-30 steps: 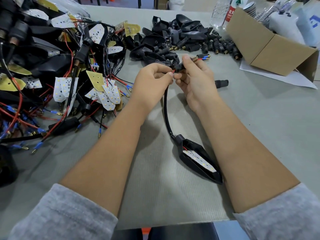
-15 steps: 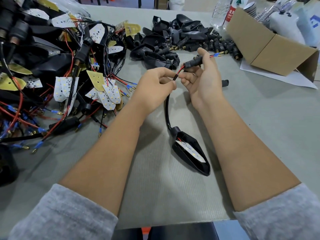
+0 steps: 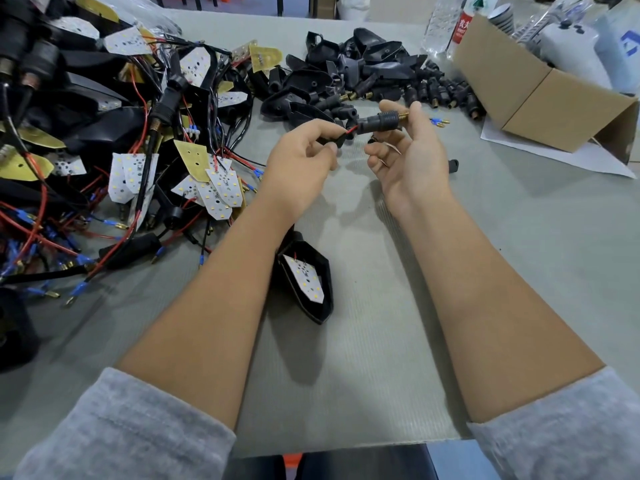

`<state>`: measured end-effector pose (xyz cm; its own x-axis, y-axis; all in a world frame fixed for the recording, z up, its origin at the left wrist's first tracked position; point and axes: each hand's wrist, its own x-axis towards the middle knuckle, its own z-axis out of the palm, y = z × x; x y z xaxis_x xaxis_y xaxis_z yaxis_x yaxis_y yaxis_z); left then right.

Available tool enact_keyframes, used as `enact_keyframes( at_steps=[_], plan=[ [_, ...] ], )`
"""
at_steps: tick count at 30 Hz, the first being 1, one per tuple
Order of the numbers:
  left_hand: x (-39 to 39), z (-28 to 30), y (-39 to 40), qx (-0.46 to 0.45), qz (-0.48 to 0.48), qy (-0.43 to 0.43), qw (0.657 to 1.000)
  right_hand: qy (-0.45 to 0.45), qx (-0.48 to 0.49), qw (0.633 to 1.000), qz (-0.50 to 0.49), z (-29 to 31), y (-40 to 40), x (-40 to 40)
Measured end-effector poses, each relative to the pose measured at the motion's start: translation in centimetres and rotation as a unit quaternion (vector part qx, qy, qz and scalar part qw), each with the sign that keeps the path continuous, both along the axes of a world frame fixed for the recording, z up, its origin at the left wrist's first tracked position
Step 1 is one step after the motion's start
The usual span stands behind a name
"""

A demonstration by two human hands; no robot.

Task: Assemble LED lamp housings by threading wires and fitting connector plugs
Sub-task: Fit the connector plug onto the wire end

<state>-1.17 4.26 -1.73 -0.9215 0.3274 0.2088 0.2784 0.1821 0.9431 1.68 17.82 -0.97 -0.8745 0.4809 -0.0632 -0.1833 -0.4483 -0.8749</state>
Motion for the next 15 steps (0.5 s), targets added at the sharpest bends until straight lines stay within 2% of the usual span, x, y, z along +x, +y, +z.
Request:
enact_keyframes(
  at_steps=[5,15],
  plan=[
    [0.21,-0.14,0.26,-0.020,-0.011,-0.014,1.000,0.018,-0.046,0.998,-0.038,-0.22,0.25,-0.25],
    [0.51,0.14,0.06,0.000,-0.018,-0.021,1.000,0.008,-0.011,1.000,-0.025,-0.29,0.35,-0.22]
  ],
)
